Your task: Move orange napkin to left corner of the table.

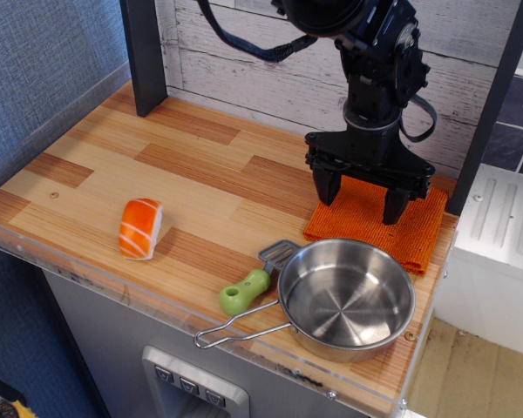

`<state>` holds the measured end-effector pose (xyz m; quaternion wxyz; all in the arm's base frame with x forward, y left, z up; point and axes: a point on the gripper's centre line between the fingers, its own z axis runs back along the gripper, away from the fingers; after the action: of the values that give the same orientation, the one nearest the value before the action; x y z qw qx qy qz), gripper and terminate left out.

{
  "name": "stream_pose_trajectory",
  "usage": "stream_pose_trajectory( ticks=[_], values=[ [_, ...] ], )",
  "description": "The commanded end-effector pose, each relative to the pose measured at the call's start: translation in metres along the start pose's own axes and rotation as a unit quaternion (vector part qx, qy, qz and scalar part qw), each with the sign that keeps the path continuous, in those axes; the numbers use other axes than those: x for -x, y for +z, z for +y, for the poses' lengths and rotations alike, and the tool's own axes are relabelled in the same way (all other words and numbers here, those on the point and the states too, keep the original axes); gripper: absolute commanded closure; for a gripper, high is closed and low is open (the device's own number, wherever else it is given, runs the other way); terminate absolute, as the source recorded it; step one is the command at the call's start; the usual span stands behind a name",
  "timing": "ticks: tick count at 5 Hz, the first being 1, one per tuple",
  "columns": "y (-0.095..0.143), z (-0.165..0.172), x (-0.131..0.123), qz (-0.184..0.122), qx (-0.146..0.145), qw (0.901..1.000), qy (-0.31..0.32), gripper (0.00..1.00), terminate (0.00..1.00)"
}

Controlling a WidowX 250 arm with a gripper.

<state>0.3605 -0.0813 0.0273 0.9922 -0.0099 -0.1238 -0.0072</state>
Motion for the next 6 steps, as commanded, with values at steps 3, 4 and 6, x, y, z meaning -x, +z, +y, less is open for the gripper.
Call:
stream_pose_trajectory(
  ticks=[3,4,6],
  values=[
    [-0.015,0.004,0.006,-0.003,-0.001,1.0000,0.009,0.00,0.00],
    [-0.009,0.017,0.005,-0.010,-0.010,0.9997,0.018,0.00,0.00],
    [-0.009,0.075,0.010,-0.009,-0.027,0.9982,0.053,0.00,0.00]
  ],
)
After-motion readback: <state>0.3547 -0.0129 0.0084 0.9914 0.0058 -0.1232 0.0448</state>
